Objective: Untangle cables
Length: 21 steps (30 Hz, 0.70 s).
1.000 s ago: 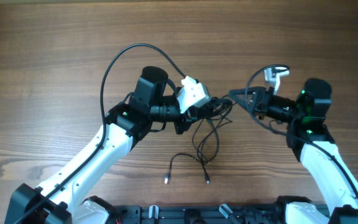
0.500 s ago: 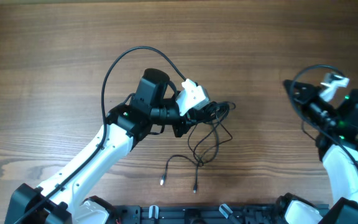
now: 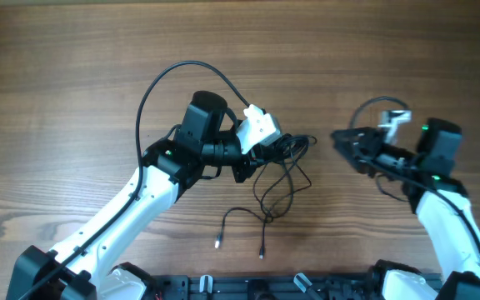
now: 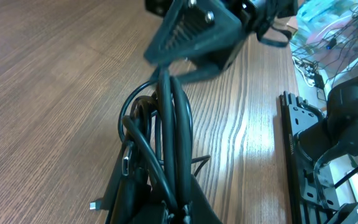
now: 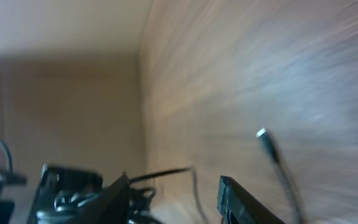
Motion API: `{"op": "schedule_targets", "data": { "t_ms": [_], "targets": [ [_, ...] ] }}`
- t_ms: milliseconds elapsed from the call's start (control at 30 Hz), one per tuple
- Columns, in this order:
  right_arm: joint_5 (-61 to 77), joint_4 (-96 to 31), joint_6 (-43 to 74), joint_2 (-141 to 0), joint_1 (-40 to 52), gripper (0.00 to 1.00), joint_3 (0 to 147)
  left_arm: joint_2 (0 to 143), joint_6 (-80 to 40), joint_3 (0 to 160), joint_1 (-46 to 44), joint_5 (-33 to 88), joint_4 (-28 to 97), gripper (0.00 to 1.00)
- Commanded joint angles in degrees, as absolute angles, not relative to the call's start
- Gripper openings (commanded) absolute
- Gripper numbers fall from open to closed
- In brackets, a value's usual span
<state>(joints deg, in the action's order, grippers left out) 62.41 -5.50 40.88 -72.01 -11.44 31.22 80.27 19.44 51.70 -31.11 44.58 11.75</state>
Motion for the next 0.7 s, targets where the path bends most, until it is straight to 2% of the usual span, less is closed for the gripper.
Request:
{"op": "schedule_targets", "data": {
  "t_ms": [0, 100, 233, 500, 600, 667],
  "targets": [
    [60.8, -1.5, 49.2, -71.8, -7.4, 0.48, 31.4, 80.3, 20.6, 52.1, -31.0, 44.7, 11.4, 0.04],
    [60.4, 4.5, 55.7, -71.8, -5.4, 0.46, 31.4, 80.3, 20.6, 52.1, -31.0, 44.7, 11.4, 0.04],
    [60.0, 7.4, 60.6, -71.8, -1.8, 0.38, 31.4, 80.3, 20.6, 52.1, -31.0, 44.9, 11.4, 0.04],
    [60.2, 3.8, 60.0, -71.8, 0.9, 0.31, 31.4, 80.3, 20.6, 52.1, -31.0, 44.9, 11.4, 0.04],
    [60.4, 3.7, 60.1, -71.8, 0.9, 0.17, 31.4, 80.3, 20.6, 52.1, -31.0, 44.9, 11.4, 0.04],
    [60.9, 3.7, 60.2, -71.8, 0.9, 0.04, 31.4, 80.3, 20.6, 52.1, -31.0, 44.8, 11.4, 0.04]
  ]
}}
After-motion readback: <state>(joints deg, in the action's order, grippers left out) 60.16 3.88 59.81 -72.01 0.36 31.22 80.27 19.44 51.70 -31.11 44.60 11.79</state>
